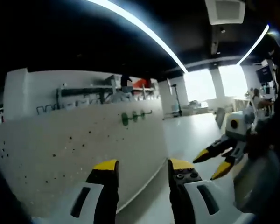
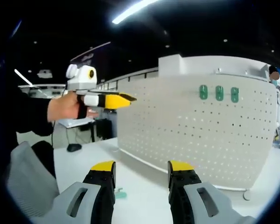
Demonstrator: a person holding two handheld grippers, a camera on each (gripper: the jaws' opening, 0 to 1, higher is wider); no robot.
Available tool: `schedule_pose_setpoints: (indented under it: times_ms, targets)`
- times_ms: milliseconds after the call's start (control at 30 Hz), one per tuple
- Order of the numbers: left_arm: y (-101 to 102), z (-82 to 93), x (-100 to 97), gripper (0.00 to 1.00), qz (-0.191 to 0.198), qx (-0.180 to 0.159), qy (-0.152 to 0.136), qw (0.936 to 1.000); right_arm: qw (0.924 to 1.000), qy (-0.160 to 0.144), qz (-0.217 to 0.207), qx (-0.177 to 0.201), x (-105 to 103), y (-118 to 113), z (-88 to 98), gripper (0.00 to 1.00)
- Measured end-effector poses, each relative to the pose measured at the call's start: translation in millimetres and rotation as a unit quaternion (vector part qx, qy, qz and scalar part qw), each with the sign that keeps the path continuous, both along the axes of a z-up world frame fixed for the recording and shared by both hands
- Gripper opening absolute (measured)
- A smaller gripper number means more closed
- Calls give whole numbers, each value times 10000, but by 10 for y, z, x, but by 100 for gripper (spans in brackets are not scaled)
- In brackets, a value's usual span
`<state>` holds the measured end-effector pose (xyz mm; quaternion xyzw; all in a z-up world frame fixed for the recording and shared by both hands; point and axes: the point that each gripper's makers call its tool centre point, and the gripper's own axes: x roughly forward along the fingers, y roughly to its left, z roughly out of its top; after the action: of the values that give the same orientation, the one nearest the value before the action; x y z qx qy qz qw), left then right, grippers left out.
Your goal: Insert the hook assembly into the mounting plate slot until the hook locks in place.
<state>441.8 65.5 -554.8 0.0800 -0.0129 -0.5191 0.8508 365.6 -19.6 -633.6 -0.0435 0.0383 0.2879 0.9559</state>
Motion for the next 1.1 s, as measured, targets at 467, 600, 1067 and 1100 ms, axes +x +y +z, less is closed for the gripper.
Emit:
schedule_pose_setpoints:
  times_ms: [467,600,1067,1100]
  targets:
    - [288,-220,-443,40,432,-391,404,9975,9996,157,206,-88,-16,121,-97,45]
    - [305,-341,-530,39,513,-548,560,9956,9991,272,301,-144,-25,187,-169,46]
    - [379,-695,-582,38,769,-261,633,9947,9937,678,717,-526,-58,463,-469,48]
    - [377,-701,-575,38,765,-264,642,9946,9933,698,745,-544,-55,483,-485,48]
